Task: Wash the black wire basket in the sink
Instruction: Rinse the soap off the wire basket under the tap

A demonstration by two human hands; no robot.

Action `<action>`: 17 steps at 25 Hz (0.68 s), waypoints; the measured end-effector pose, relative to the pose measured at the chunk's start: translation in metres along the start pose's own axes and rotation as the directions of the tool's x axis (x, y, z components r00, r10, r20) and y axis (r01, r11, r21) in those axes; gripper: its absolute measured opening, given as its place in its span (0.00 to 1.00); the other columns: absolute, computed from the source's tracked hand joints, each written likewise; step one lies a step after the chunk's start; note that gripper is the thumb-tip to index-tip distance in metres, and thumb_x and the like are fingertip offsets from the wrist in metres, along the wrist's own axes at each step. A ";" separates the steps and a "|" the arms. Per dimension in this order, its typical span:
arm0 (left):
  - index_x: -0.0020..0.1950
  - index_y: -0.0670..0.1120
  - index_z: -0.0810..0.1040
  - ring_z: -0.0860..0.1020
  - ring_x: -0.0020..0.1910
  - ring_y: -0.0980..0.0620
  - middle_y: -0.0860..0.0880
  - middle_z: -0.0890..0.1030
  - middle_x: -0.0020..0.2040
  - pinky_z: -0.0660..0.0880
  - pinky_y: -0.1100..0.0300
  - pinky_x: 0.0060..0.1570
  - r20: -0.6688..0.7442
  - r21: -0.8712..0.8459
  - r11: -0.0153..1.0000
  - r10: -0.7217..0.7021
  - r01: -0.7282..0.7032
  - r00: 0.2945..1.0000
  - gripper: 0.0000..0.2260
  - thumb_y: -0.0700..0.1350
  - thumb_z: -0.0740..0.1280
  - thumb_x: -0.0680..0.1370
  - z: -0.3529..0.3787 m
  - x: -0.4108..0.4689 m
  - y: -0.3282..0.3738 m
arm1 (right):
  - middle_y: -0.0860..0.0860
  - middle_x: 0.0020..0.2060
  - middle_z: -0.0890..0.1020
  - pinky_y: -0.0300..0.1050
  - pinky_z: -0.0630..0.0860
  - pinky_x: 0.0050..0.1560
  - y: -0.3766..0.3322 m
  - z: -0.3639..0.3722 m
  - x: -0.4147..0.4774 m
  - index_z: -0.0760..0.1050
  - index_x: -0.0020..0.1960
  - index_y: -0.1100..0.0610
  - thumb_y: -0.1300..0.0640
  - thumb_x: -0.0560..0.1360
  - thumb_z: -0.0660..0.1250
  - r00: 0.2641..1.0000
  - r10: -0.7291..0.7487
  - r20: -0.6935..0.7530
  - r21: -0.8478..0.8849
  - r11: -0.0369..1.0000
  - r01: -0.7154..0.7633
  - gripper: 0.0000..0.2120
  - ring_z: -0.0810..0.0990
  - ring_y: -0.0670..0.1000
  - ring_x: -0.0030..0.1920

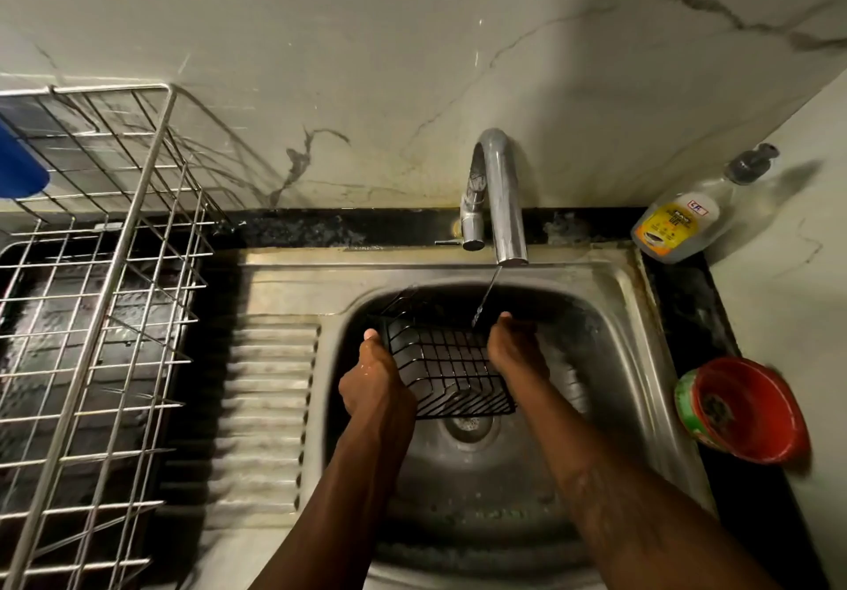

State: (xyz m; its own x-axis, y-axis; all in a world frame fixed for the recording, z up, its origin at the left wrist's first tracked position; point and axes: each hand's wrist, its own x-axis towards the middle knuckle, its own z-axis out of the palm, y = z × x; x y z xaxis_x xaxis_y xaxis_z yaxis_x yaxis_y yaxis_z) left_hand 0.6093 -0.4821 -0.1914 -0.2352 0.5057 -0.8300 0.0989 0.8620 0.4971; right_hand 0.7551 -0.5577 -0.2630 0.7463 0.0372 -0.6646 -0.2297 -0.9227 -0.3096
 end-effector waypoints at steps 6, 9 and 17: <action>0.49 0.40 0.79 0.78 0.49 0.42 0.43 0.79 0.46 0.72 0.52 0.49 -0.079 0.316 0.929 0.230 -0.194 0.970 0.29 0.68 0.63 0.79 0.016 -0.004 0.002 | 0.57 0.82 0.44 0.64 0.39 0.77 -0.033 0.031 -0.074 0.43 0.83 0.55 0.36 0.83 0.40 0.973 -0.231 0.026 0.081 0.970 0.228 0.35 0.43 0.59 0.81; 0.54 0.44 0.84 0.81 0.54 0.41 0.43 0.84 0.53 0.74 0.51 0.50 -0.086 0.447 0.848 0.357 -0.284 0.930 0.32 0.71 0.60 0.77 0.021 -0.012 -0.010 | 0.63 0.77 0.62 0.62 0.59 0.74 -0.046 0.023 -0.041 0.58 0.80 0.59 0.38 0.83 0.44 0.999 -0.033 -0.015 0.194 0.980 0.035 0.34 0.62 0.62 0.76; 0.62 0.49 0.83 0.80 0.60 0.41 0.43 0.84 0.58 0.75 0.49 0.59 -0.100 0.475 0.826 0.394 -0.304 0.914 0.30 0.71 0.63 0.76 0.020 -0.022 -0.010 | 0.55 0.81 0.56 0.65 0.50 0.77 -0.048 0.020 -0.058 0.56 0.81 0.49 0.32 0.81 0.39 0.977 -0.201 -0.073 0.362 0.907 0.214 0.35 0.55 0.59 0.80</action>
State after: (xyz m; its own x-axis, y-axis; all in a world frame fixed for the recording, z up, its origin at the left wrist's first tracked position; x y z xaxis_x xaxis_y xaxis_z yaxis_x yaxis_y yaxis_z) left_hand 0.6326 -0.5009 -0.1831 -0.2722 0.7982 -0.5374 0.6128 0.5744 0.5427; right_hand 0.7105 -0.5075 -0.2232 0.8208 0.1938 -0.5374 -0.2750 -0.6904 -0.6691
